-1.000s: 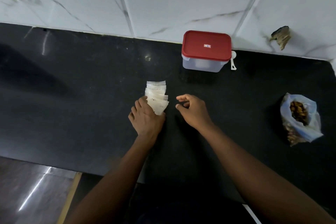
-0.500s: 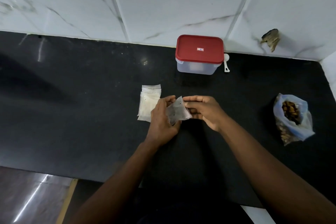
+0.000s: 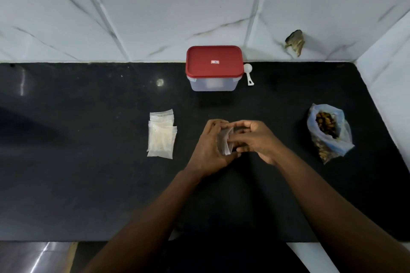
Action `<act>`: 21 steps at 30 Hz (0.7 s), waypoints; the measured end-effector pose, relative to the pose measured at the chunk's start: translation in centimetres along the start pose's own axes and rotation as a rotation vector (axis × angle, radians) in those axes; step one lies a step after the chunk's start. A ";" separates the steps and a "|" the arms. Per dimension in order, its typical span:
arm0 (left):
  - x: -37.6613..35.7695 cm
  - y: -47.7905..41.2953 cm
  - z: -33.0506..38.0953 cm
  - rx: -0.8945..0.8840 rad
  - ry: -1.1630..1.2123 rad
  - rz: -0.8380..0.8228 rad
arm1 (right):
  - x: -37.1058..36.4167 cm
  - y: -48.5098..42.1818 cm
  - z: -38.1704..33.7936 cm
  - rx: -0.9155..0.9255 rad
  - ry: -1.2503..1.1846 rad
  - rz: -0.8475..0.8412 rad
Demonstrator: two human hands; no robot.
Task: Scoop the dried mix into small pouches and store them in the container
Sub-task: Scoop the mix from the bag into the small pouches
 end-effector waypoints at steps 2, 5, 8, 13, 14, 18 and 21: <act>-0.8 -0.6 0.3 -0.008 -0.008 -0.025 | 1.1 0.5 0.3 0.011 0.011 0.030; -1.8 -1.3 1.0 -0.031 0.008 -0.024 | 2.6 1.2 0.7 0.053 0.036 0.097; -2.8 -1.8 1.5 -0.046 0.018 0.003 | 4.1 1.8 0.9 0.098 0.118 0.191; -4.4 -2.5 1.4 0.004 0.009 -0.014 | 6.2 3.0 1.0 0.188 0.208 0.352; -4.7 -2.6 1.5 0.011 -0.005 -0.019 | 6.5 3.4 0.8 0.222 0.248 0.401; -5.3 -3.3 2.5 -0.004 -0.033 -0.008 | 6.2 4.0 0.9 0.223 0.431 0.322; -5.8 -3.8 3.2 -0.031 -0.096 0.003 | 6.0 3.7 1.2 0.182 0.468 0.229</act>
Point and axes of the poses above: each hand's wrist, its own y-axis away from the middle knuckle, its own x-axis out of the back of the hand, z = x × y, the point moved 5 cm from there along -y, towards the middle knuckle, and after that the axes turned 10 degrees about -x, right-handed, at the moved point
